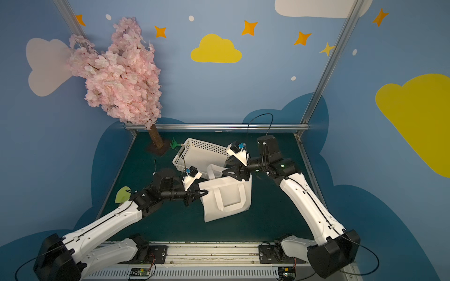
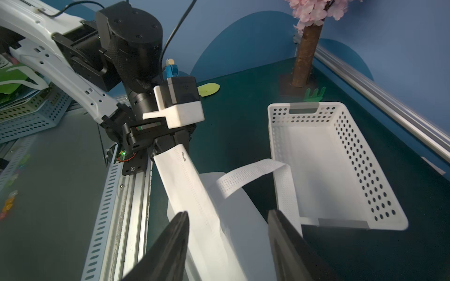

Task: Place the ice pack in the delivery bag
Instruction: Seal the delivery bag at the center of the board.

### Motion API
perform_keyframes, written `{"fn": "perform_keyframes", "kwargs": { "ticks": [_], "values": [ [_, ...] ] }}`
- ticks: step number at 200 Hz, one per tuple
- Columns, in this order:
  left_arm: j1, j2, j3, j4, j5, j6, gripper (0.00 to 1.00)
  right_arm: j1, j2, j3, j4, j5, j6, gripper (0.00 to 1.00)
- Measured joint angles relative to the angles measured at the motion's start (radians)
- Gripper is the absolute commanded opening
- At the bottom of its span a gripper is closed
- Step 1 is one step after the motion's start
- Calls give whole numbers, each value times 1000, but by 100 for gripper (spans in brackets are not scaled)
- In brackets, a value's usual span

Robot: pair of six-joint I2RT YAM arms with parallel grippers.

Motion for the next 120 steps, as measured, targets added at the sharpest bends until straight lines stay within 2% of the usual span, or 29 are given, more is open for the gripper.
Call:
{"fn": "perform_keyframes", "kwargs": {
  "ticks": [41,120],
  "values": [
    [2,4,1,2,16,14,3,99,98,48,-84,0,-75,56],
    [2,6,5,2,26,23,3,179,207,92,-129,1,-129,47]
  ]
}}
